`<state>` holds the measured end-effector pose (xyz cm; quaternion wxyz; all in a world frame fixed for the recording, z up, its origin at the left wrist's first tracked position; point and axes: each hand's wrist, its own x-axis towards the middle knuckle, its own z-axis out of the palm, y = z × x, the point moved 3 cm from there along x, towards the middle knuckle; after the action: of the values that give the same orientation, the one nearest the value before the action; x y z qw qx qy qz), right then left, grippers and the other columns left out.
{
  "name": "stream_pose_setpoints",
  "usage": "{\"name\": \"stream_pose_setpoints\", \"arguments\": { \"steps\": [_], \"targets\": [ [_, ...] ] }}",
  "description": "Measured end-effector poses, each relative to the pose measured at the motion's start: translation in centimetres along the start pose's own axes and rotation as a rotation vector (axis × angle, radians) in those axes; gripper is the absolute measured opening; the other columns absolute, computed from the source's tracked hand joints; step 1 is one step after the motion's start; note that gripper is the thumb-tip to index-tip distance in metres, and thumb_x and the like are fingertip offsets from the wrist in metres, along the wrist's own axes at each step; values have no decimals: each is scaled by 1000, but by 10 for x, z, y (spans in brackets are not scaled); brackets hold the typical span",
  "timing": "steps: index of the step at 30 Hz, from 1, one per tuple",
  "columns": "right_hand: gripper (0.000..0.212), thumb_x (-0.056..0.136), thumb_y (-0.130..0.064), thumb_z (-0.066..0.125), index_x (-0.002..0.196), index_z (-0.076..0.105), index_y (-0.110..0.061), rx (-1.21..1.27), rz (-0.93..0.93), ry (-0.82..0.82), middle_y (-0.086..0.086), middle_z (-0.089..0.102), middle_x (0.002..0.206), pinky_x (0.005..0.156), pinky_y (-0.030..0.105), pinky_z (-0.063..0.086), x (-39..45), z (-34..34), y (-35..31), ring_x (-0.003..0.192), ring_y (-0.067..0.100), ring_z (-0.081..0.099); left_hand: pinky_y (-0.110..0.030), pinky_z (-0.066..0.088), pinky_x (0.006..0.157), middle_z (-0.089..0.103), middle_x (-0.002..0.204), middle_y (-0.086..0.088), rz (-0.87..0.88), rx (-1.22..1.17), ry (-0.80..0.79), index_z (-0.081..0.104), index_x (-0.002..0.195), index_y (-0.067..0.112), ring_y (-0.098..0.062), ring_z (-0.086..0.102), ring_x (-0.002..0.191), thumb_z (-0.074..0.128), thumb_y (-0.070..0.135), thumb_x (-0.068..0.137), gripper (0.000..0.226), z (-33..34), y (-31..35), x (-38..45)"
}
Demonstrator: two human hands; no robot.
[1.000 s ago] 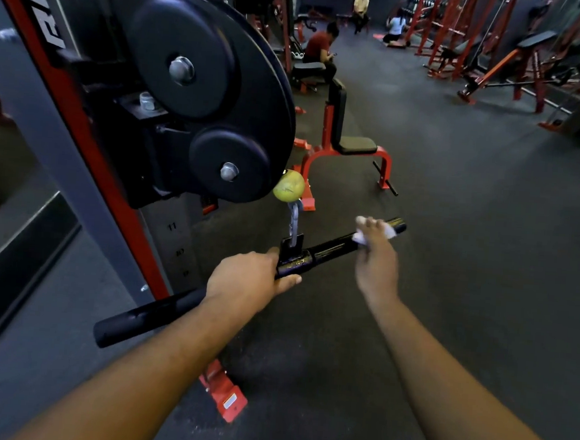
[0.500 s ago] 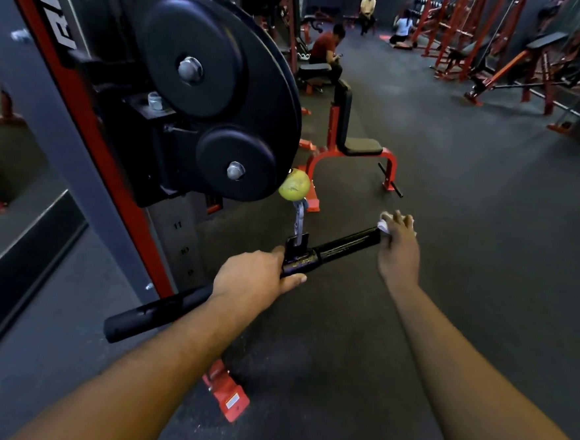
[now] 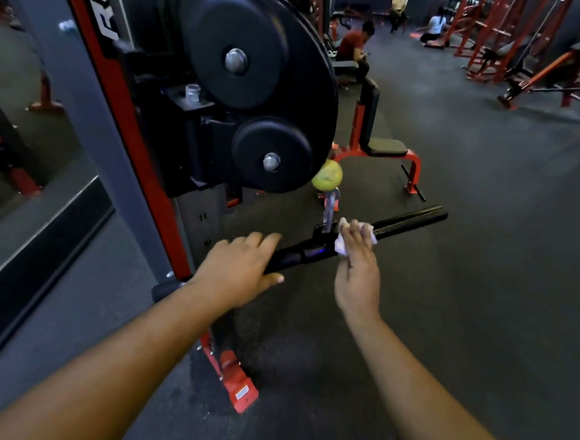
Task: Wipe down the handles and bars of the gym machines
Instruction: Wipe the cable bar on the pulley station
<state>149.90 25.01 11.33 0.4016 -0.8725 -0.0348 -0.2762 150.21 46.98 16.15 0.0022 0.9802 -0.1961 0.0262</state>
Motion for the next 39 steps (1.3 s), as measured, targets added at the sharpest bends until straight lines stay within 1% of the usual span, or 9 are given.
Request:
{"name": "stream_pose_setpoints", "arguments": {
  "steps": [5, 10, 13, 17, 21, 26, 30, 35, 39],
  "targets": [
    [61, 93, 13, 47, 149, 50, -11, 7, 10, -7, -7, 37, 157, 125, 35, 23, 23, 7, 10, 155, 20, 21, -40, 49, 85, 59, 133, 4, -108, 20, -44, 35, 146, 33, -22, 62, 115, 36, 73, 96, 64, 10, -56, -61],
    [53, 99, 6, 48, 150, 46, -7, 140, 135, 61, 9, 38, 159, 123, 23, 22, 1, 37, -21, 151, 14, 22, -34, 49, 63, 62, 126, 4, -193, -64, -2, 35, 143, 32, -19, 65, 96, 33, 64, 101, 53, 18, -71, -92],
    [53, 96, 2, 46, 148, 48, -3, 192, 79, 43, 15, 39, 158, 125, 38, 24, -36, 69, -56, 151, 15, 24, -38, 53, 67, 61, 128, 1, -196, -81, 0, 34, 147, 30, -22, 66, 100, 36, 62, 103, 55, 23, -60, -96],
    [49, 94, 2, 45, 141, 58, -4, 177, -118, -171, 8, 47, 155, 126, 40, 21, -78, 101, -105, 155, 19, 21, -34, 49, 68, 61, 129, 0, -221, -170, 7, 36, 150, 26, -22, 66, 103, 42, 58, 103, 57, 32, -52, -100],
    [48, 90, 7, 49, 135, 64, -5, 170, -246, -309, 7, 58, 145, 121, 43, 32, -73, 81, -111, 146, 17, 39, -36, 54, 71, 63, 125, -1, -236, -262, 58, 43, 145, 25, -23, 67, 102, 47, 60, 101, 56, 39, -59, -108],
    [43, 97, 4, 47, 136, 62, -4, 40, -191, -92, 9, 62, 137, 114, 33, 40, -18, 45, -87, 131, 14, 53, -39, 57, 77, 65, 123, 0, -180, -378, 109, 46, 143, 28, -23, 67, 102, 52, 65, 97, 60, 39, -62, -114],
    [43, 93, 3, 50, 133, 65, -6, -95, -119, -224, 9, 63, 138, 126, 38, 20, -32, 70, -87, 140, 29, 47, -32, 50, 68, 67, 113, 1, -172, -375, 95, 50, 137, 28, -19, 67, 94, 50, 64, 97, 53, 41, -65, -123],
    [47, 91, 2, 49, 134, 64, -8, 109, -284, -437, -1, 56, 146, 125, 30, 20, -105, 80, -145, 143, 8, 40, -40, 51, 67, 67, 111, -3, -139, -272, 50, 50, 124, 23, -28, 68, 92, 47, 58, 100, 43, 47, -71, -126],
    [40, 97, 4, 50, 132, 66, -7, 244, -118, -151, 2, 63, 139, 117, 39, 39, -83, 49, -129, 136, 11, 53, -39, 54, 66, 66, 108, 0, -124, -245, 63, 49, 128, 25, -25, 68, 89, 41, 64, 100, 48, 45, -73, -130]
  ]
}}
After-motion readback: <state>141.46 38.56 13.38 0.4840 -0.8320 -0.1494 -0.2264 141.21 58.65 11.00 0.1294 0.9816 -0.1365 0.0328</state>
